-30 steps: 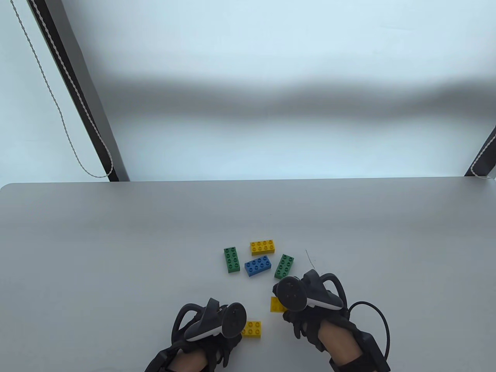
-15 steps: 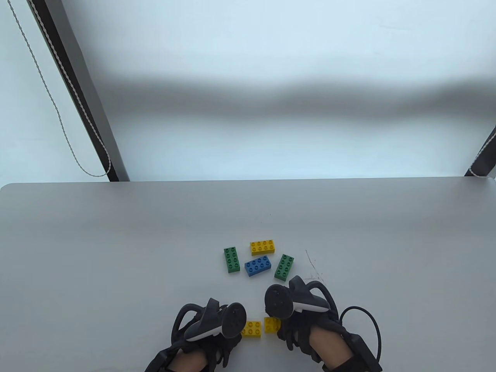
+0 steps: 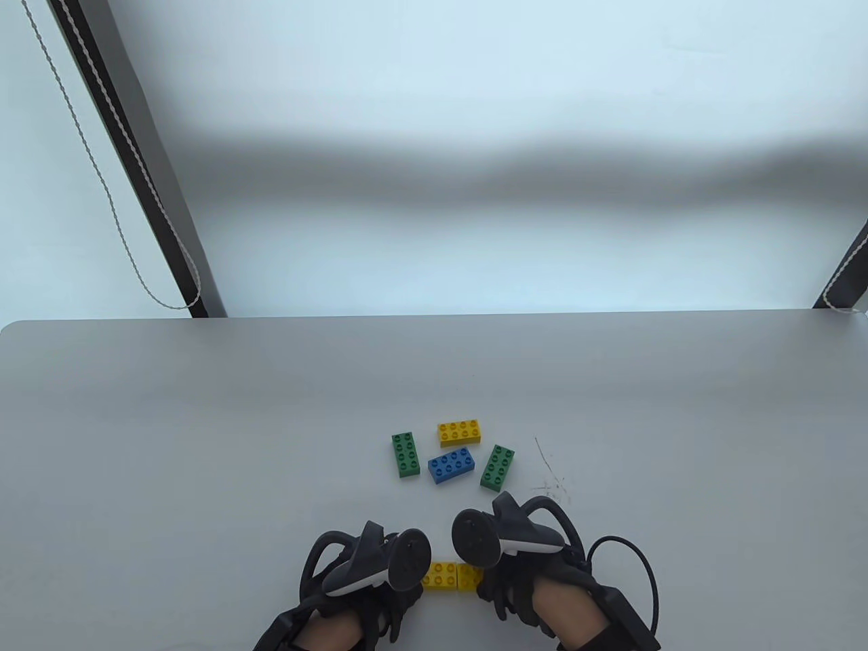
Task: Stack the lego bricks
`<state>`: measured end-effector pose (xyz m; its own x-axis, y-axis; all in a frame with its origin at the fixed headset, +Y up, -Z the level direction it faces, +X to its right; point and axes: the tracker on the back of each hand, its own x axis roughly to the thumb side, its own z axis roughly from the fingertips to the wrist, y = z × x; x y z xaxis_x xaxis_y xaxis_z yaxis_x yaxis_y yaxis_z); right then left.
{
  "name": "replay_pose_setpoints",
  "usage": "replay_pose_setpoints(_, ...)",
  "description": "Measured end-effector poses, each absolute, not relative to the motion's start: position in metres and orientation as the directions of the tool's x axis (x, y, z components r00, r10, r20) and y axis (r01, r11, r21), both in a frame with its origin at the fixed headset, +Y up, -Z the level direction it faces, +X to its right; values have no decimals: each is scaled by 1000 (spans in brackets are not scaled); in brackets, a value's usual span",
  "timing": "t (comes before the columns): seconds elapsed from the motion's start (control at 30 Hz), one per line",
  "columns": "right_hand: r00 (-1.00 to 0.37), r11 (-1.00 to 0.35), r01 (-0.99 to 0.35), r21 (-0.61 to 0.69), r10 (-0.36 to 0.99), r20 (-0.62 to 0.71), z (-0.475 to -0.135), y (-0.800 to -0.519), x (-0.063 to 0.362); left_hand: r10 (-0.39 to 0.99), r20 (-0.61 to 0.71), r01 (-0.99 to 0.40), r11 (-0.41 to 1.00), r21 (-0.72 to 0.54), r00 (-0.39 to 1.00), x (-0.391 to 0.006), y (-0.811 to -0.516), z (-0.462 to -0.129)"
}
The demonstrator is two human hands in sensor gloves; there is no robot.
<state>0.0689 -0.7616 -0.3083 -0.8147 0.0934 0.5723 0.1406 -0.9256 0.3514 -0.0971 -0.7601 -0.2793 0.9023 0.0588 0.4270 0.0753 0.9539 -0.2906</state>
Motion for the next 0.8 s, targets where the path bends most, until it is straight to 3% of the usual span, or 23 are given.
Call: replay_pose_setpoints(0.8, -820, -921, 131, 366, 107, 563, -307, -760, 69, 59, 427, 75, 954, -291, 902, -97, -760, -279)
